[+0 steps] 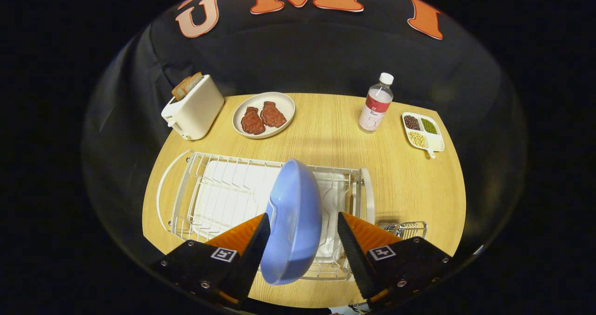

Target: Take the plate from the dish rack, then take the spoon from the basket and place it into the plate.

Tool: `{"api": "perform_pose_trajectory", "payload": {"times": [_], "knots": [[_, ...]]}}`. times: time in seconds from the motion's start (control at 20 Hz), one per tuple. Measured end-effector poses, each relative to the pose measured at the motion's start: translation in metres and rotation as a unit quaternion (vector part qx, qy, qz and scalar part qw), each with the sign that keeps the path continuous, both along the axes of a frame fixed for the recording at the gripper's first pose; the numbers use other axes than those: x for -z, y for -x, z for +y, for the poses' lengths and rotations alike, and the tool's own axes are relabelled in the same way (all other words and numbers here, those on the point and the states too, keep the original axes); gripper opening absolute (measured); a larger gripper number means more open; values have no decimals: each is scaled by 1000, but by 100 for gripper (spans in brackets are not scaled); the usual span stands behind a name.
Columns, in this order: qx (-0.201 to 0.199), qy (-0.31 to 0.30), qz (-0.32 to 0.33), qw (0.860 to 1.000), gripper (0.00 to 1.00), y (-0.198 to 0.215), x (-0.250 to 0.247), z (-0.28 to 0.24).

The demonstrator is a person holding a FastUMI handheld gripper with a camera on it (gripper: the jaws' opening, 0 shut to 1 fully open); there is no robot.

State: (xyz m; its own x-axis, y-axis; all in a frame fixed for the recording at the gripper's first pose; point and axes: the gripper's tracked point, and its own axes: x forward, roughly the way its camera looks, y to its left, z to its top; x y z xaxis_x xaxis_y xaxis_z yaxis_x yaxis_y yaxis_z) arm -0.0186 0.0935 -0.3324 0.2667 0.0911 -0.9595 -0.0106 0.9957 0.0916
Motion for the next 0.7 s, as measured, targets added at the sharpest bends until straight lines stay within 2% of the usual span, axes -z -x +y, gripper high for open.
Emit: {"api": "perform_pose_trajectory", "payload": {"times": [0.1, 0.4, 0.5, 0.55, 0.7], "knots": [[14, 0, 20, 1000, 80, 2, 10, 4], [20, 9, 47, 999, 63, 6, 27, 24], [18, 17, 57, 998, 54, 11, 34, 29], [17, 27, 60, 998, 45, 13, 35, 27], [38, 33, 48, 998, 40, 6, 24, 25]]}}
